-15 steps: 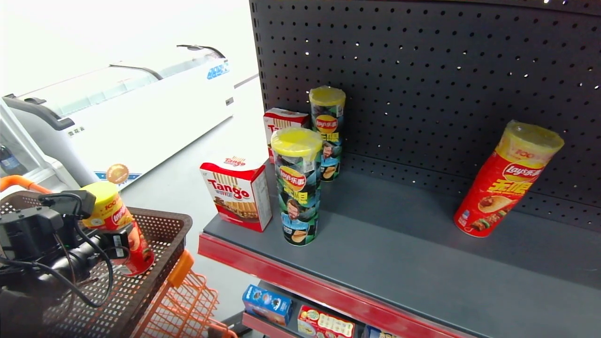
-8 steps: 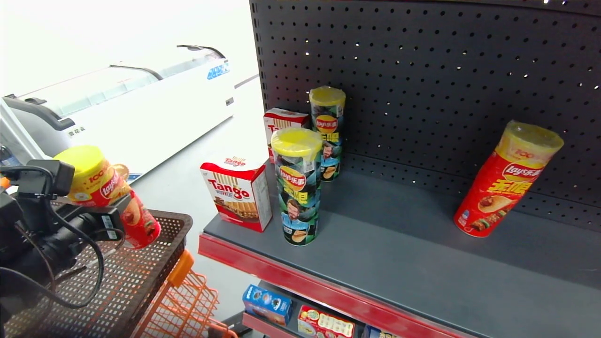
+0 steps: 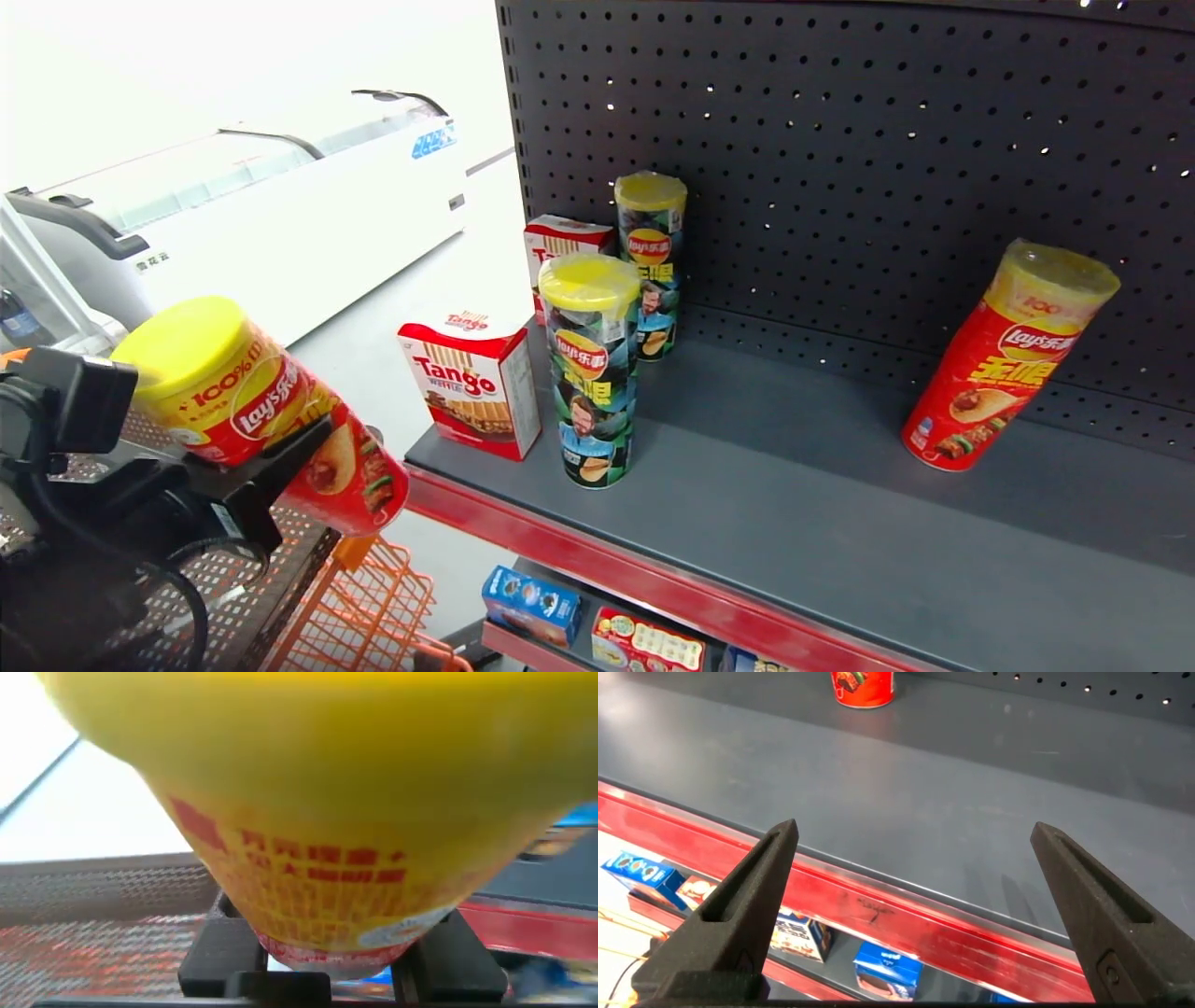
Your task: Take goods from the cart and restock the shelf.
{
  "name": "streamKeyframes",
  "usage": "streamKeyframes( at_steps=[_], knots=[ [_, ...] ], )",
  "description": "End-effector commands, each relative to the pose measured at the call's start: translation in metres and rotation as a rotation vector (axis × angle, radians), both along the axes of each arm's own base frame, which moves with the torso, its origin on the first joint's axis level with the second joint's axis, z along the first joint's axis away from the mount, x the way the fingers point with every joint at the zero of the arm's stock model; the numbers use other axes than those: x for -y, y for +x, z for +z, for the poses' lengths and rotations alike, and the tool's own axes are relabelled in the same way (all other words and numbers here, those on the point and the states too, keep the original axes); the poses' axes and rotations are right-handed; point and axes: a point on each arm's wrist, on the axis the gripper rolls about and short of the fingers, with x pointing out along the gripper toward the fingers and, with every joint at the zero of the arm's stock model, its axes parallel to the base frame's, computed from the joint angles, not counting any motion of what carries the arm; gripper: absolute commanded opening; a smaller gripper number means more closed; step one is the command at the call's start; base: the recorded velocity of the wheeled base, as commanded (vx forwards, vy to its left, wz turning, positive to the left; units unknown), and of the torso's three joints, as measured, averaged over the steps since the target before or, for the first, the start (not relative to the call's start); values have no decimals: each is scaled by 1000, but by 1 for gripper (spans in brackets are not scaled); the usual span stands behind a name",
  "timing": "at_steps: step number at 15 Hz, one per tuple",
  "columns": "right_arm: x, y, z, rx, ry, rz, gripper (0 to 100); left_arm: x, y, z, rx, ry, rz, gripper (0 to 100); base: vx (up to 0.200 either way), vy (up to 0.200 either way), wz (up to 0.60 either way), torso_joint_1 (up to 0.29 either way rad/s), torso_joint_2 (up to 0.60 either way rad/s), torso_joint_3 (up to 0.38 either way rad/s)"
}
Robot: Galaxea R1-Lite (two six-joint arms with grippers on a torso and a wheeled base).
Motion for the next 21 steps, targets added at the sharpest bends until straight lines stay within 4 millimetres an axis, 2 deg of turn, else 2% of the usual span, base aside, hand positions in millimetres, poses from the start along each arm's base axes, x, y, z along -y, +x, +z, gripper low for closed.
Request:
streamKeyframes(
  at_steps=[1,6,8,13,18,21],
  knots=[
    [0,0,0,-1,-1,0,100,3,-18,6,48,-30,-81,0,0,0,0,0,0,0],
    [0,0,0,-1,-1,0,100,12,-22,19,103,-42,-161,0,0,0,0,0,0,0],
    [0,0,0,-1,-1,0,100,11,-28,17,84,-38,-175,0,0,0,0,0,0,0],
    [0,0,0,-1,-1,0,100,18,-59,19,-13,-13,-319,0,0,0,0,0,0,0],
    [0,0,0,-2,-1,0,100,28,-63,28,-1,-14,-455,0,0,0,0,0,0,0],
    [0,0,0,-1,-1,0,100,32,-67,26,-11,-12,-544,0,0,0,0,0,0,0]
  ],
)
